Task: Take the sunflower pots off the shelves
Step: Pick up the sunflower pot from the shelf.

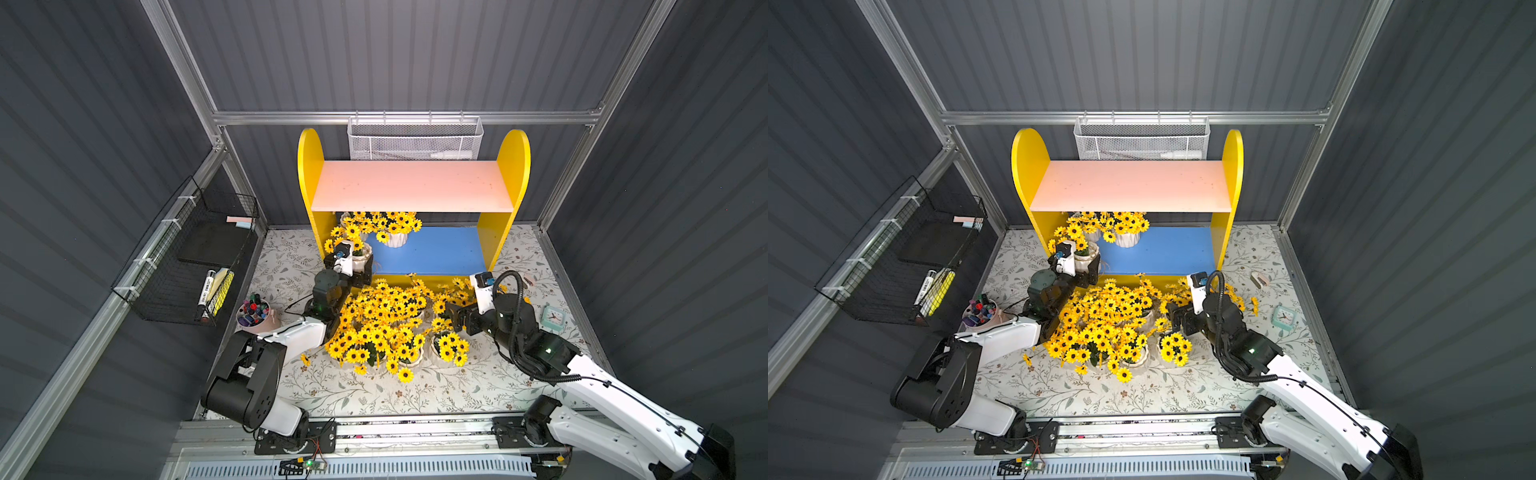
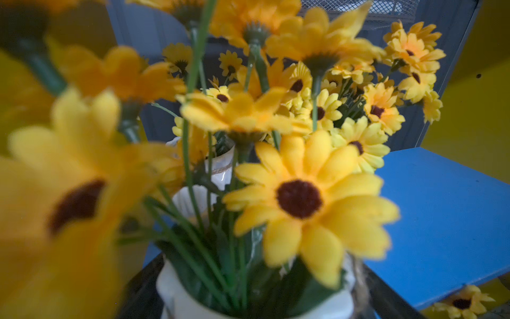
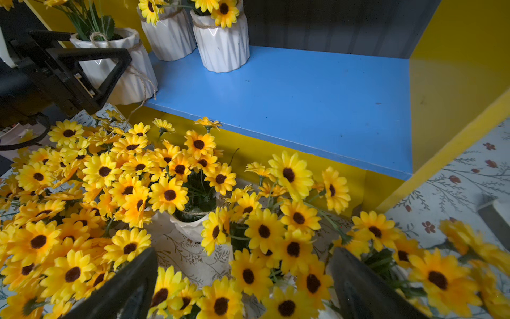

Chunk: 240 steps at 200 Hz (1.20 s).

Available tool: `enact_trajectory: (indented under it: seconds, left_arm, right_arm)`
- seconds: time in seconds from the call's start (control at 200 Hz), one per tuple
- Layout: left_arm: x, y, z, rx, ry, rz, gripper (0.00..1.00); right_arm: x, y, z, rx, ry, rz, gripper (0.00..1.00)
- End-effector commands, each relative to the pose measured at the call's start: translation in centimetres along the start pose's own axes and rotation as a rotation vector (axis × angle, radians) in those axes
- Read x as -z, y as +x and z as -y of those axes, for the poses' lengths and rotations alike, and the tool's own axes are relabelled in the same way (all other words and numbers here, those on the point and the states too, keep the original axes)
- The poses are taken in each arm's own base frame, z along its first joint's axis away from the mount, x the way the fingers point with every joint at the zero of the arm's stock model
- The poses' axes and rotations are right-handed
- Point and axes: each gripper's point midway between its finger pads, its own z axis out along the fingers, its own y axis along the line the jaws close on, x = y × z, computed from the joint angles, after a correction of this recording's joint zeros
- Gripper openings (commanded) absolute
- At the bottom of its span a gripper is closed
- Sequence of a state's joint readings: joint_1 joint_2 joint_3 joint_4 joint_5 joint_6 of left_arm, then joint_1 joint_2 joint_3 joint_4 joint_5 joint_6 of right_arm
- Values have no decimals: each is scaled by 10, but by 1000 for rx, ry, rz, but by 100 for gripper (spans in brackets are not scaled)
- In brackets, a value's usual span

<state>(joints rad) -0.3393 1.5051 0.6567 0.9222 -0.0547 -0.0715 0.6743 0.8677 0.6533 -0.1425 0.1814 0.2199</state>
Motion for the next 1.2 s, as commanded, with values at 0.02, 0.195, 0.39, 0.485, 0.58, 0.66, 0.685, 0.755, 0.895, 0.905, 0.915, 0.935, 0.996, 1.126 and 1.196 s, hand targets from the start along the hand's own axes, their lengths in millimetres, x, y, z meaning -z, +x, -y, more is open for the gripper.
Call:
enact_trajectory:
  seconds: [0.02, 0.195, 0.39, 0.485, 0.58, 0.66, 0.685, 0.755, 0.895, 0.905, 0.915, 0.935, 0.996, 1.126, 1.196]
  left_arm:
    - [-9, 0, 5, 27, 19, 30, 0]
    - [-17, 18, 7, 49, 24, 9, 0]
    - [-21, 23, 10, 35, 42, -19, 13]
    - [-23, 25, 10, 24, 38, -47, 70]
    - [-24, 22, 7, 14, 25, -46, 99]
    - [-26, 20, 6, -9, 17, -51, 99]
    - [-27, 20, 6, -13, 17, -56, 99]
    - [-28, 17, 6, -22, 16, -53, 99]
    - [-31, 9, 4, -34, 2, -41, 99]
    - [-31, 9, 4, -35, 2, -39, 99]
    - [-31, 8, 4, -35, 3, -39, 99]
    - [-32, 7, 4, -36, 2, -36, 99]
    - [-35, 6, 4, -40, 3, -36, 100]
    - [-35, 3, 1, -19, -14, -19, 99]
    - [-34, 0, -1, -9, -24, 0, 99]
  right_arm:
    - [0, 0, 5, -9, 17, 10, 99]
    - [3, -2, 7, -8, 25, 20, 99]
    - [2, -1, 7, -6, 21, 15, 99]
    - [2, -2, 6, -7, 19, 18, 99]
    - [1, -1, 6, -8, 14, 12, 99]
    - [0, 0, 4, -9, 8, 7, 99]
    - [0, 0, 4, -9, 8, 6, 99]
    - [1, 0, 4, -9, 6, 9, 99]
    - [1, 0, 3, -7, 2, 6, 99]
    - [1, 1, 4, -7, 2, 5, 99]
    - [0, 1, 4, -7, 4, 5, 99]
    - [0, 1, 4, -7, 3, 4, 99]
    - [-1, 2, 3, -9, 0, 0, 99]
    - [-1, 3, 1, -9, -14, -3, 99]
    - [-1, 2, 0, -6, -16, -4, 99]
